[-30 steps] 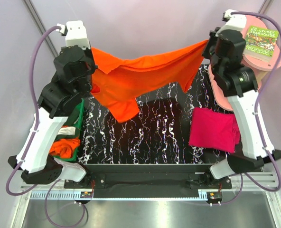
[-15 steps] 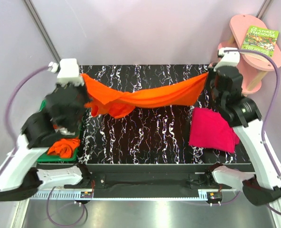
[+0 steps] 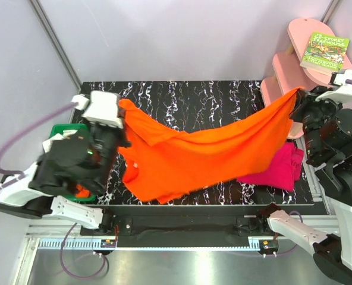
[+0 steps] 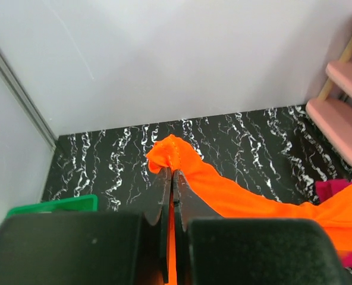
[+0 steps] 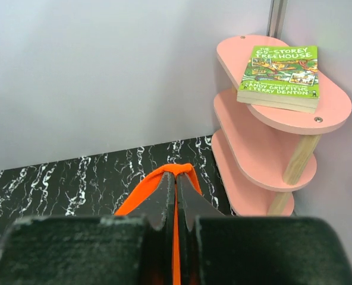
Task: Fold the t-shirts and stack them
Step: Flatten out the tshirt
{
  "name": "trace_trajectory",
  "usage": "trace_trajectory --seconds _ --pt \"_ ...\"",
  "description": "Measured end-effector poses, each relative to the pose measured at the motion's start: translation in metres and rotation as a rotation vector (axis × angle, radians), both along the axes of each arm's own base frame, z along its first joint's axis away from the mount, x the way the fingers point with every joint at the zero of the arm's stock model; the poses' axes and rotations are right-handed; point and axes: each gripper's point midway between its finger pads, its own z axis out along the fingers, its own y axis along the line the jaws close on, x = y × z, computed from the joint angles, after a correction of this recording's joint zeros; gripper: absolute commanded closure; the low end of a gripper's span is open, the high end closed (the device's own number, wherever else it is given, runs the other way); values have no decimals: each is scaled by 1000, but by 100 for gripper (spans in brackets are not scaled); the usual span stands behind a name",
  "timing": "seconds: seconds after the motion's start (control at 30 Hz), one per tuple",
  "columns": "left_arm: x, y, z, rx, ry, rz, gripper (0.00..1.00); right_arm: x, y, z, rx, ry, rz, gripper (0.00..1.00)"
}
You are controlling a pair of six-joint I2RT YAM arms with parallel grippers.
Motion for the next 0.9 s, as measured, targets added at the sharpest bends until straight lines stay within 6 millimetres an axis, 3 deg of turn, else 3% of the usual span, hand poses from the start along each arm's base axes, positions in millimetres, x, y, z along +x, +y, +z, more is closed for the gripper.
trace_trajectory --seconds 0.1,0.23,0.37,0.43,0.67,0.8,0.9 --pt "-5 -24 -4 66 -6 -27 100 2 1 -4 -14 16 -4 100" --pt "-5 -26 -4 66 -7 -24 100 12 4 -16 -35 49 -12 100" --pt "24 23 -10 33 -23 180 100 35 13 -37 -74 107 -29 100" --pt "35 56 -13 37 -31 319 100 56 23 -47 -97 141 -34 100" --pt "79 112 26 -63 -94 559 100 148 66 -84 -142 265 -27 100" --pt "119 124 2 -30 -49 600 100 188 81 -102 -130 307 -19 100" --pt "162 123 -33 -14 37 583 100 214 83 -108 -96 315 -25 100"
